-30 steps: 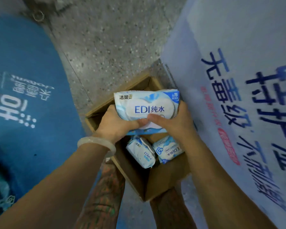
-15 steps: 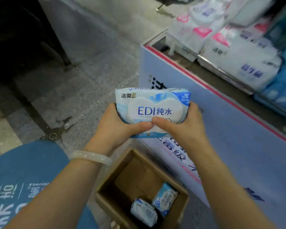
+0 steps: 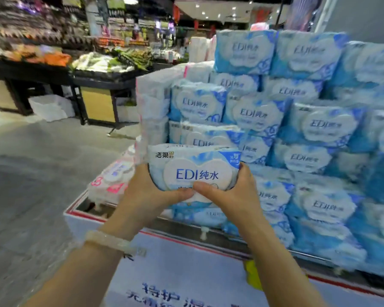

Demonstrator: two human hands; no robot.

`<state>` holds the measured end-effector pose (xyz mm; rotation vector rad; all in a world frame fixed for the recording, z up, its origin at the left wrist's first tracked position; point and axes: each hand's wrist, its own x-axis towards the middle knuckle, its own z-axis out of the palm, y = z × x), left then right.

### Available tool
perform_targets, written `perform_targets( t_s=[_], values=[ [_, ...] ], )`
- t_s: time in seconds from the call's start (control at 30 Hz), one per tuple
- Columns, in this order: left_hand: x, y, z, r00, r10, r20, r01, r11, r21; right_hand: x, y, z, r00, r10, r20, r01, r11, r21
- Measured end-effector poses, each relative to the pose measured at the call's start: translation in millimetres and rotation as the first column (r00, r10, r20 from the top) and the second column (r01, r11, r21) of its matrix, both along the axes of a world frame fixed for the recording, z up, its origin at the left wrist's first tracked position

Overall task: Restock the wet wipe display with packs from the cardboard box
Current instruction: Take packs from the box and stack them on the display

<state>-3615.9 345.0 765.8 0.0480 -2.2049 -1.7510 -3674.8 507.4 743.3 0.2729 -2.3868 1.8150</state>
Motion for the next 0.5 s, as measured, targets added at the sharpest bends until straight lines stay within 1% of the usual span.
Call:
perform_targets(
  t_s=[0.1,0.2,0.27,0.3,0.33,0.4,0.5],
  values=[
    [-34.9,41.9,10.6,0.999,-0.033,-0.025,0.032,0.999,-0.033,-18.9,47.5,16.3,0.997,-0.073,0.000,0.073,0.997,-0.014],
    [-64.9,85.7,7.5,0.998,-0.045,0.050,0.046,0.999,-0.024,-36.2,95.6,20.6,0.993,-0.116,0.007,0.117,0.991,-0.061],
    [-81.7,116.4,4.2,0.996,-0.048,0.074,0.054,0.995,-0.083,-45.5,125.7,17.7,0.993,-0.119,0.020,0.120,0.986,-0.117],
    [-91.4,129.2,2.5,0.998,-0.003,0.058,0.013,0.986,-0.167,-50.6,139.6,14.2,0.992,-0.121,0.022,0.123,0.985,-0.123],
    [-98.1,142.4,4.2,0.998,0.051,0.038,-0.038,0.957,-0.287,-55.9,150.8,12.4,0.990,-0.137,0.023,0.139,0.982,-0.129],
    [-114.6,161.2,7.3,0.991,0.131,0.010,-0.110,0.869,-0.483,-66.9,167.1,12.8,0.990,-0.144,-0.003,0.142,0.977,-0.158],
    [-135.2,171.4,14.4,0.984,0.168,-0.057,-0.166,0.752,-0.638,-88.3,176.9,16.1,0.990,-0.135,-0.040,0.124,0.971,-0.206]
  ],
)
